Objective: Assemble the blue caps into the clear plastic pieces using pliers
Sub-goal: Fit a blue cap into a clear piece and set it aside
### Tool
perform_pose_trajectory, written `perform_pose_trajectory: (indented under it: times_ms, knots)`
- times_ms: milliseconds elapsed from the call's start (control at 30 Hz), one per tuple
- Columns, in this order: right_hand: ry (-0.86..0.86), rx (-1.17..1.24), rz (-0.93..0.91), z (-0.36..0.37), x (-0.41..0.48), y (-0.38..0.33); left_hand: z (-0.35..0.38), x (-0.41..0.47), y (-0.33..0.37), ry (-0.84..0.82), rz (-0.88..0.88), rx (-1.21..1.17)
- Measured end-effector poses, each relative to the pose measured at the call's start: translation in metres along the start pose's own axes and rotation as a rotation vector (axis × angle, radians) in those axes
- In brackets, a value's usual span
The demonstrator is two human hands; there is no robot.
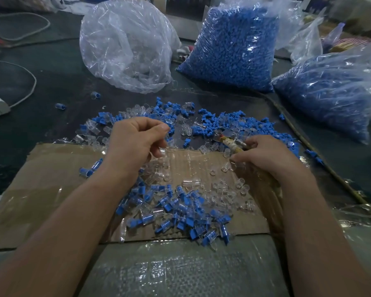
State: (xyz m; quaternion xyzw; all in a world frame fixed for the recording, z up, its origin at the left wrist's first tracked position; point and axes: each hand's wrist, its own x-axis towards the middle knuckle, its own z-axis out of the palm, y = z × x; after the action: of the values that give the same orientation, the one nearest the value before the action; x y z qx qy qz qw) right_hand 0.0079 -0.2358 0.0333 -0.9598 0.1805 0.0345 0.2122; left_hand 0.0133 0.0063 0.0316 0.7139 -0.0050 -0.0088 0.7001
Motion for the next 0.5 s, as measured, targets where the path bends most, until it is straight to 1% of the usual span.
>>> perform_pose_trajectory:
  times_ms: [167,267,400,500]
  knots:
    - [-0.049,-0.040,-0.012,0.000,-0.001,0.002,0.000,0.001,0.001,0.014,-0.007,-0.003]
    - [-0.033,-0.085,-0.038,0.000,-0.002,0.001,0.000,0.002,0.002,0.013,-0.003,-0.006]
    - [0.094,-0.077,-0.068,0.003,-0.005,-0.008,0.000,0.002,0.000,0.013,0.005,0.001]
    - [0.277,-0.034,-0.194,0.007,-0.008,-0.022,0.000,0.004,-0.001,0.013,0.007,0.007]
